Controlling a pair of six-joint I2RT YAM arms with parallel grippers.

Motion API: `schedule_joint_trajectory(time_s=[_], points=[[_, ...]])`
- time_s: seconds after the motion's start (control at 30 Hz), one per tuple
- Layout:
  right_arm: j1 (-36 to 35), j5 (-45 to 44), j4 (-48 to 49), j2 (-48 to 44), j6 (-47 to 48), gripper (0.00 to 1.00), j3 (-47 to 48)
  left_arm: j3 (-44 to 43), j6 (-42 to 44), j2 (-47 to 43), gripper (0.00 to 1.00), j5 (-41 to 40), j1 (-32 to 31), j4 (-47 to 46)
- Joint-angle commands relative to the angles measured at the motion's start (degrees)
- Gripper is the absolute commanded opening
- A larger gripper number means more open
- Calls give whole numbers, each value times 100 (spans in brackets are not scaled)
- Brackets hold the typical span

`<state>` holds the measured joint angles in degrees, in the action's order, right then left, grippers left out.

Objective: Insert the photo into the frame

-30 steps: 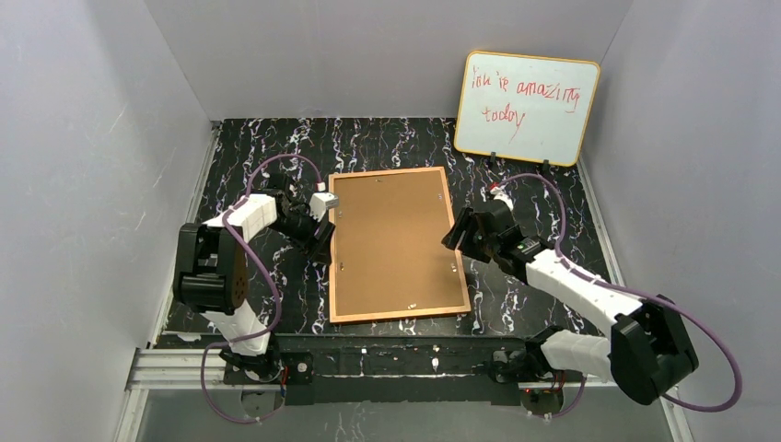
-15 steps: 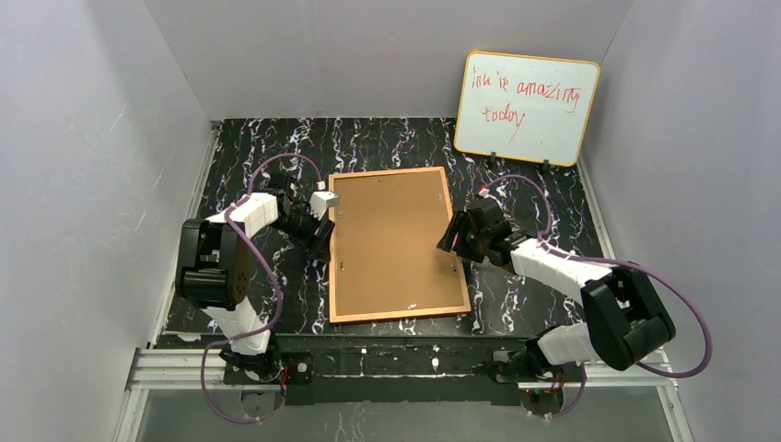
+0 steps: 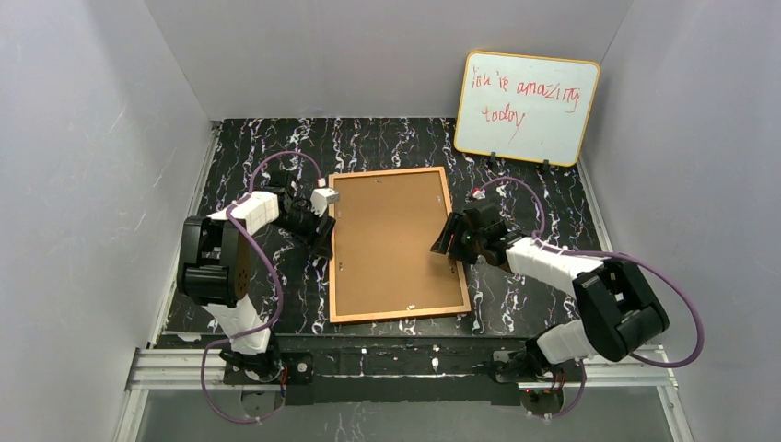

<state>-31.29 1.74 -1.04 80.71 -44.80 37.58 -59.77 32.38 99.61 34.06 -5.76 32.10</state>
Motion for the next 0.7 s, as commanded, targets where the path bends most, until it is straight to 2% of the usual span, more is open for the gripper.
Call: schedule_joint_trajectory(time_s=[0.0,0.07,0.17,0.3,0.4,0.5,0.67], points=[[-28,-263,-208,-361,107,64,220,86,95,189,64,-249,-14,-48],[-27,-427,-401,-540,237,65,516,0,126,103,64,-185,-9,84],[-29,-229,-414,-636,195,65,804,-93,120,44,64,31,21,245],[-390,443,374,-359,-246,60,815,-109,144,114,61,309,27,416],[-1070,459,814,265,-455,59,1020,-66,183,223,55,426,29,486],[-1632,525,1121,1013,-495,58,1432,-44,219,353,45,416,39,528],[-2019,824,1693,1946,-536,51,1991,-45,285,478,34,487,108,622]])
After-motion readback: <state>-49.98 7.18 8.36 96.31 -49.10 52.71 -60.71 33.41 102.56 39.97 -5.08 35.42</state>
